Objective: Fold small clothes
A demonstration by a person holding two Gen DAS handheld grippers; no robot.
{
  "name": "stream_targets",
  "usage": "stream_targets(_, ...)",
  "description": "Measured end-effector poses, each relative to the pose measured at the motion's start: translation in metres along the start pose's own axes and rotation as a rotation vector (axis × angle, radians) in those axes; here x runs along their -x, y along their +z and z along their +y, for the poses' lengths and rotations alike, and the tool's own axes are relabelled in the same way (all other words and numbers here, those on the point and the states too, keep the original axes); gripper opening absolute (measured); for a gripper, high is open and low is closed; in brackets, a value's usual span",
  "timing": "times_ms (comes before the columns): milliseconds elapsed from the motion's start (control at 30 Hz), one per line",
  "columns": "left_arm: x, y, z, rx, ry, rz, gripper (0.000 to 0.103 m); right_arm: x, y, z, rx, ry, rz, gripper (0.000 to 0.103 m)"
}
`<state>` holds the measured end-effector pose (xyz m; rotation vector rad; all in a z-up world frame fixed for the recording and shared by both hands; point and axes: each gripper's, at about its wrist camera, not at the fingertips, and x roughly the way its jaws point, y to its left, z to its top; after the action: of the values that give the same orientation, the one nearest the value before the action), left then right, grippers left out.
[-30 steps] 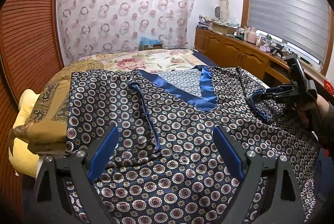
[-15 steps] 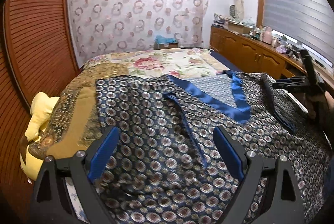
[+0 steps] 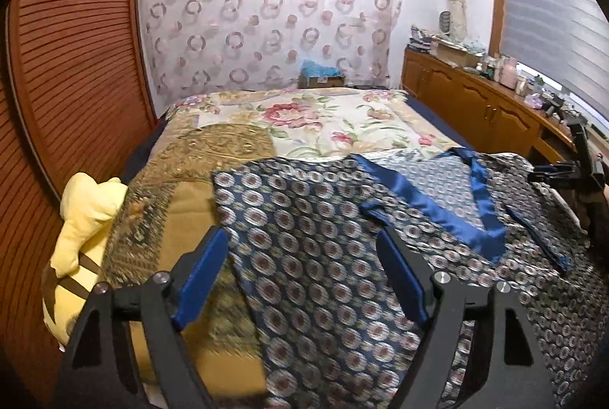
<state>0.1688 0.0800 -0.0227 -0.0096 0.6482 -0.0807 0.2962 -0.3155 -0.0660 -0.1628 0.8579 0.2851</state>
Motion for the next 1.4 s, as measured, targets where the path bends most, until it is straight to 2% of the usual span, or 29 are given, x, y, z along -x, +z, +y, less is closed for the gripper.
stream_targets(33, -0.004, 0.003, 0.005, 0.008, -0.001, 0.007, 0.067, -0.003, 0.0, -0.003, -0.006, 0.004, 0.001, 0.045)
stream_targets(233, -0.029, 0.016, 0.033, 0.053, -0.003, 0.062, 0.053, -0.014, -0.001, -0.008, -0.024, 0.028, -0.009, 0.046)
stream_targets(433, -0.052, 0.026, 0.045, 0.066, 0.007, 0.113, 0.05, -0.016, -0.001, -0.009, -0.03, 0.041, -0.006, 0.048)
stream_targets(533, -0.063, 0.028, 0.048, 0.075, 0.003, 0.145, 0.045, -0.016, -0.001, -0.009, -0.03, 0.041, -0.006, 0.048)
stream_targets(800, -0.071, 0.022, 0.049, 0.101, -0.001, 0.185, 0.045, -0.016, -0.001, -0.009, -0.029, 0.04, -0.007, 0.049)
stream_targets(867, -0.071, 0.024, 0.048, 0.108, -0.02, 0.186, 0.044, -0.016, -0.001, -0.009, -0.028, 0.039, -0.007, 0.049)
stream_targets(933, -0.069, 0.024, 0.045, 0.104, -0.05, 0.182, 0.024, -0.016, -0.001, -0.009, -0.028, 0.039, -0.007, 0.049)
stream_targets(967, -0.068, 0.024, 0.042, 0.098, -0.056, 0.18, 0.022, -0.016, -0.001, -0.009, -0.029, 0.039, -0.007, 0.049)
stream_targets(1100, -0.061, 0.026, 0.033, 0.064, -0.058, 0.156, 0.004, -0.016, -0.001, -0.009, -0.028, 0.039, -0.007, 0.049)
stream_targets(1400, -0.033, 0.022, -0.004, -0.019, -0.12, 0.07, 0.001, -0.017, -0.002, -0.009, -0.03, 0.043, -0.008, 0.049)
